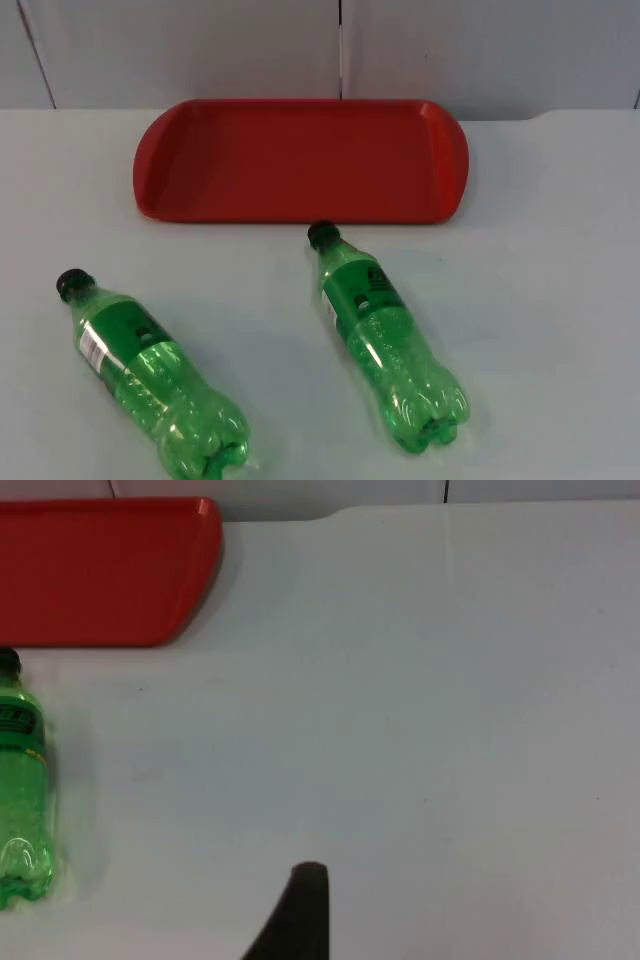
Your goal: Place the bottle upright on the tray.
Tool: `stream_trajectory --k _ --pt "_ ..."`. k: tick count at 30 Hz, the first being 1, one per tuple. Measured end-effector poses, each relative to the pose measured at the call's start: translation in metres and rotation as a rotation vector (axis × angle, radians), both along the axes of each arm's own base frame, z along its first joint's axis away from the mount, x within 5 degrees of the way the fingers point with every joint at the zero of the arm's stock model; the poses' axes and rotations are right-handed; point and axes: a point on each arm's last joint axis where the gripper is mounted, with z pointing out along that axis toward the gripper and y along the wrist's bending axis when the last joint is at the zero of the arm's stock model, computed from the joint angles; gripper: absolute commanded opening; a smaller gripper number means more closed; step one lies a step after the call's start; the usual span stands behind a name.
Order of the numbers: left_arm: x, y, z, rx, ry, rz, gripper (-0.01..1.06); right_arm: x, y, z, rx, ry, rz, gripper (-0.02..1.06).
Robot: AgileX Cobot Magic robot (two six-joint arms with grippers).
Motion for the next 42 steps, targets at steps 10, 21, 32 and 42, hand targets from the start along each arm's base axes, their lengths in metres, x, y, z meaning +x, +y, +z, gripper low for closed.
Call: stream_trajectory --k 10,21,32,42 --pt "0.000 0.002 0.000 0.001 0.002 0.027 1.05 0.000 0.000 0.000 0.000 0.000 0.000 0.84" --pt "0.012 0.002 0.000 0.002 0.077 0.025 1.05 0.000 0.000 0.000 -0.006 0.000 0.003 0.84" --pt "0.030 -0.003 0.008 -0.024 0.116 -0.027 1.05 0.000 0.000 0.000 -0.002 0.000 0.001 0.84" --pt "0.051 -0.009 0.008 -0.082 0.192 -0.063 1.05 0.000 0.000 0.000 -0.002 0.000 0.001 0.84"
